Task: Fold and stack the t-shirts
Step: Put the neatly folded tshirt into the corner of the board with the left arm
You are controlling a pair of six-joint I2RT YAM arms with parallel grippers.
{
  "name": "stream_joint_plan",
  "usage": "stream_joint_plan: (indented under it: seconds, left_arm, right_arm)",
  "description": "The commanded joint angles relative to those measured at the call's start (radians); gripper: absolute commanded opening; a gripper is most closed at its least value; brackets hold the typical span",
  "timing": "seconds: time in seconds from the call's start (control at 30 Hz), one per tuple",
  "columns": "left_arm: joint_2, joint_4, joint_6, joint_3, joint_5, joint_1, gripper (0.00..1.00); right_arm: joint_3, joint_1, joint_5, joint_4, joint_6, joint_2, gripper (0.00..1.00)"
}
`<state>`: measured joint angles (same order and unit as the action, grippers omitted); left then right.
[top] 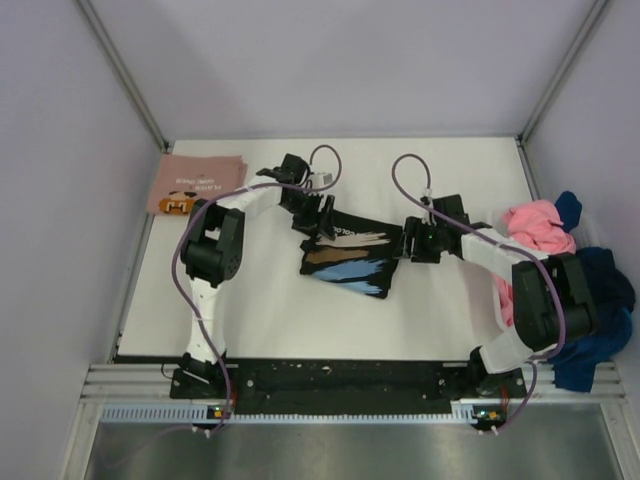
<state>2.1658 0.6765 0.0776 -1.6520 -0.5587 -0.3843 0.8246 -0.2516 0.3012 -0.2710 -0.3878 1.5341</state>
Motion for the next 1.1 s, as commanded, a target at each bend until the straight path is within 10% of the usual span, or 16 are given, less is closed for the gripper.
stream_joint_plan:
  seconds: [0.0,0.17,0.57,0.83,0.87,1.07]
  left_arm:
    - [0.065,-0.005,0.054,-0.026,-0.104,-0.001,0.63]
    - [0.049,-0.011,0.063,-0.023,-0.188,0.013,0.0]
    - [-0.141,-0.08,0.044,0.146,-0.185,0.177,0.0]
    - [-0.184,0.008,-0.07,0.055,0.043,0.338,0.0]
    - [-0.185,0.018,-0.099,0.034,0.072,0.35,0.0]
    - [-0.17,0.095,-0.258,-0.115,0.272,0.372,0.0]
  right_arm:
    - [-0.001,-0.012,0.035,0.073,-0.029,-0.022,0.57]
    - [0.004,-0.011,0.012,0.058,-0.013,-0.067,0.57]
    - [0.028,-0.011,-0.011,-0.025,0.05,-0.233,0.68]
    - [0.039,-0.011,-0.088,-0.097,0.113,-0.292,0.75]
    - [0.038,-0.011,-0.091,-0.097,0.115,-0.295,0.98]
    - [0.031,-0.009,-0.097,-0.102,0.125,-0.296,0.99]
